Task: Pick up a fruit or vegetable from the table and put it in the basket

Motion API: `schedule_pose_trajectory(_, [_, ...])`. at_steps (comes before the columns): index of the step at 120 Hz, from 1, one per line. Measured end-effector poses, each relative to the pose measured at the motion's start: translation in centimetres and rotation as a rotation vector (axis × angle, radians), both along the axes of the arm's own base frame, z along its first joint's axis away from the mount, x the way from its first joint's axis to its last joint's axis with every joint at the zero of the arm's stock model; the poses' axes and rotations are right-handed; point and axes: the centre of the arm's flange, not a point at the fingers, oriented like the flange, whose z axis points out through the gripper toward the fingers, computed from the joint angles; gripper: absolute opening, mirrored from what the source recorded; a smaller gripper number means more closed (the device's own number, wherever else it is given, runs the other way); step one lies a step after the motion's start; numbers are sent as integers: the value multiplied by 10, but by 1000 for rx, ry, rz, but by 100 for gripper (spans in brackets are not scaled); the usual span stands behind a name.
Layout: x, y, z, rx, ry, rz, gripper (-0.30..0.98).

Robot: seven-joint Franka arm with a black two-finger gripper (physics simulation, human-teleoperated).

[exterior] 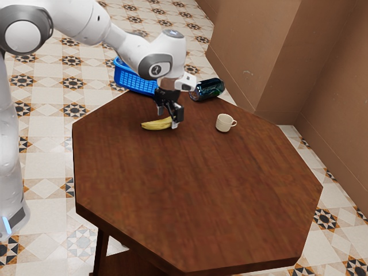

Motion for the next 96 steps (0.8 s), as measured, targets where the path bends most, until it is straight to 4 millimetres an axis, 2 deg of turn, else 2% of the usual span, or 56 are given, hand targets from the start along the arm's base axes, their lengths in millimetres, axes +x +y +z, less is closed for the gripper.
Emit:
schedule_pose_trajectory(33, [-1,1,-15,-4,26,1,65])
schedule_pose_trajectory(61, [-1,3,-17,-2,23,4,61])
schedule_pose_trajectory(82, [-6,14,-19,-1,24,28,71])
schedule_pose_trajectory(96, [-7,18,-17,-1,17,39,63])
